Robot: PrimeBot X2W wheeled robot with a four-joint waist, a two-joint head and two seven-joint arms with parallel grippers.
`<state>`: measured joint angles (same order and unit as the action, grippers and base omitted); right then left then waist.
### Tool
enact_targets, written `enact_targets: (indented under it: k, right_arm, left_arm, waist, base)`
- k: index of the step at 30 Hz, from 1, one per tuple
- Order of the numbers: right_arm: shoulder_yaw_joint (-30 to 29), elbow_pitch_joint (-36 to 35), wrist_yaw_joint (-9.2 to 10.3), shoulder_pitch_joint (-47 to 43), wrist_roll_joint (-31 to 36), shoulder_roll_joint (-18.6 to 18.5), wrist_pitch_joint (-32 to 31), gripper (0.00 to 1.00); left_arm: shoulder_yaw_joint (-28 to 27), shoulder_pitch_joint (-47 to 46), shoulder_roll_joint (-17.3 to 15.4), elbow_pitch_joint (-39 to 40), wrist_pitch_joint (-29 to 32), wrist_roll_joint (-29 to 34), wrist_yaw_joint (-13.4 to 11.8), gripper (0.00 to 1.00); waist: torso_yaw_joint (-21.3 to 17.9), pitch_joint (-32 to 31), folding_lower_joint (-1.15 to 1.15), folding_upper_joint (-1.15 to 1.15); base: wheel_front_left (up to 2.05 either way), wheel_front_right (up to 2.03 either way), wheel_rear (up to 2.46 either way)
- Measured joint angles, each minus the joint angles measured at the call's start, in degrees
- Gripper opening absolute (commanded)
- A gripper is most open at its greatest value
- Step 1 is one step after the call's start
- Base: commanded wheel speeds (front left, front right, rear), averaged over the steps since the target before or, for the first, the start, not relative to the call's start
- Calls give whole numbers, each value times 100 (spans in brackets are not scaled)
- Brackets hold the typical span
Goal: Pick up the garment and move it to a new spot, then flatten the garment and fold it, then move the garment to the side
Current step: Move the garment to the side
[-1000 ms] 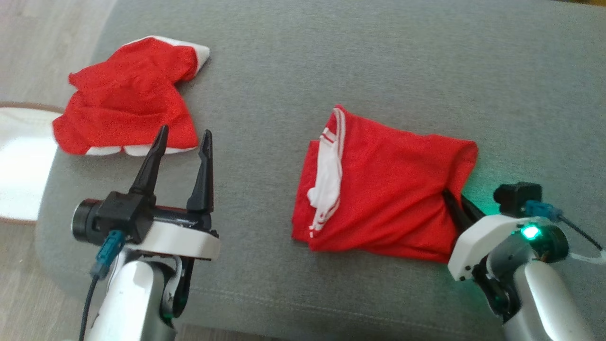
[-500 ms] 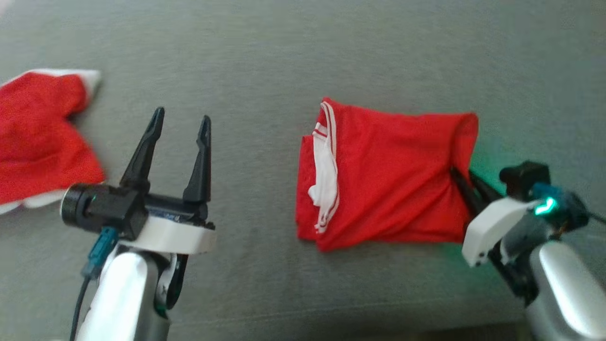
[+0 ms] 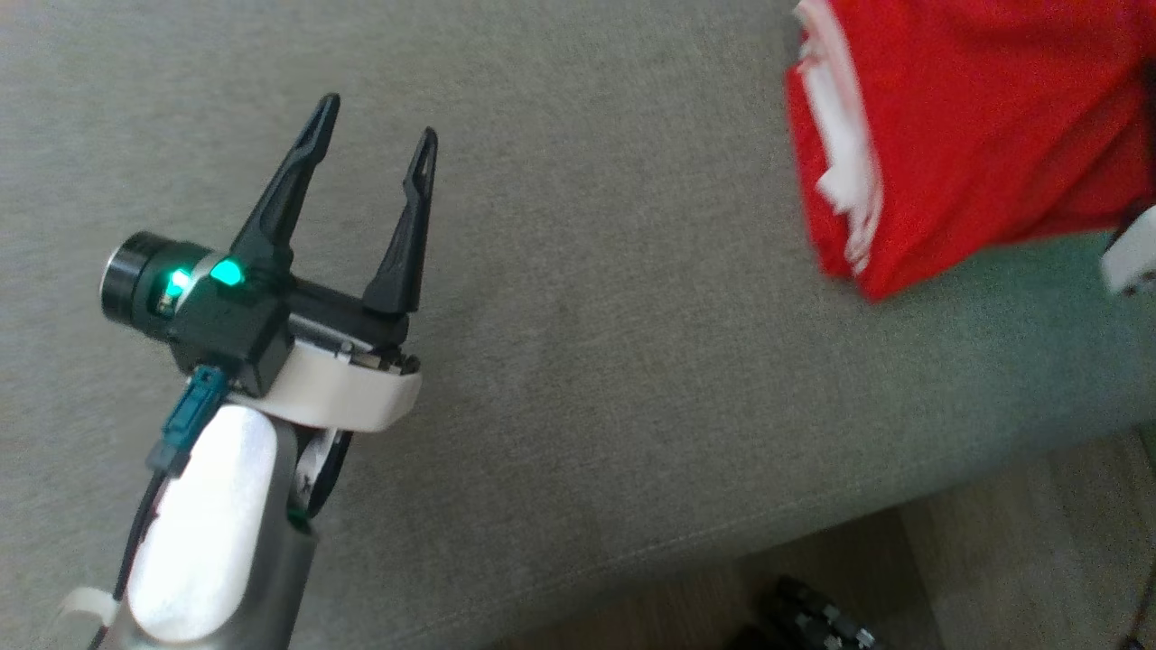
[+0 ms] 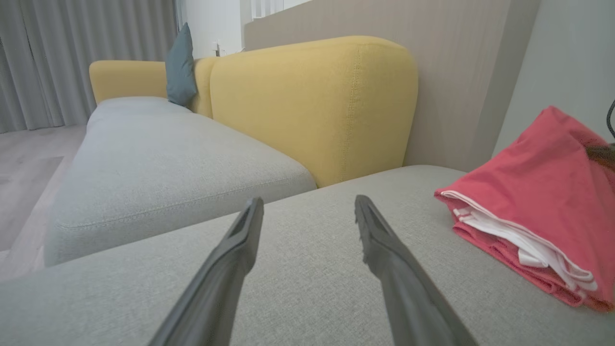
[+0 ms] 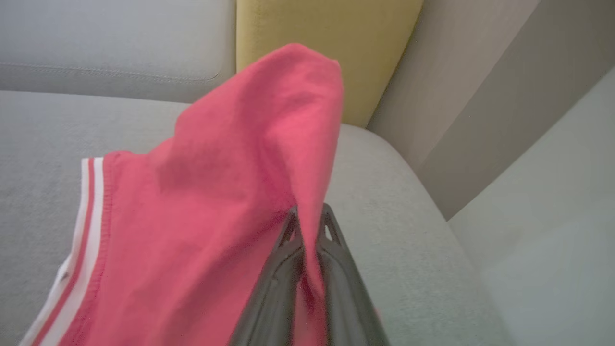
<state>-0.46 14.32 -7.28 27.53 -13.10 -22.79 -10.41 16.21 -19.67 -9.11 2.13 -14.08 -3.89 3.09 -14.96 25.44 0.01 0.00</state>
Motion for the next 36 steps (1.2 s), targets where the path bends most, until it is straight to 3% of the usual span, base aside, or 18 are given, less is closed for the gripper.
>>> enact_targets:
  k: [10, 20, 22, 23, 25, 27, 28, 36]
  right_arm:
    - [-1025, -146, 0, 242, 30, 88, 65, 0]
    - [-1705, 186, 0, 795, 108, 346, 294, 0]
    - [-1908, 266, 0, 841, 110, 408, 298, 8]
    - [-1982, 291, 0, 840, 107, 432, 314, 0]
    - [-2061, 328, 0, 833, 126, 444, 345, 1]
    - [-2235, 321, 0, 835, 179, 536, 391, 45]
    - [-2319, 319, 0, 832, 224, 615, 382, 100]
    - [-2778, -265, 0, 278, 734, 1183, 355, 100]
  left_arm:
    - [201, -322, -68, 32, 21, 78, 56, 100]
    - [364, -716, -110, 34, 20, 78, 151, 100]
    - [372, -771, -116, 21, 19, 78, 153, 100]
    - [375, -793, -119, 12, 18, 78, 153, 100]
    - [378, -823, -122, -21, 12, 78, 152, 100]
    - [392, -833, -119, -47, 10, 77, 151, 100]
    - [393, -833, -118, -60, -8, 76, 146, 100]
    - [389, -797, -99, -232, -23, 2, 130, 100]
  waist:
    - [-260, 693, 0, 0]
    - [-54, 1166, 0, 0]
    - [13, 1238, 0, 0]
    - [48, 1270, 0, 0]
    - [115, 1318, 0, 0]
    - [180, 1343, 0, 0]
    - [208, 1344, 0, 0]
    - [309, 1089, -1, 0]
  base:
    - [0, 0, 0]
    - [0, 0, 0]
    - [0, 0, 0]
    - [0, 0, 0]
    - [0, 0, 0]
    - [0, 0, 0]
    - [0, 0, 0]
    - [0, 0, 0]
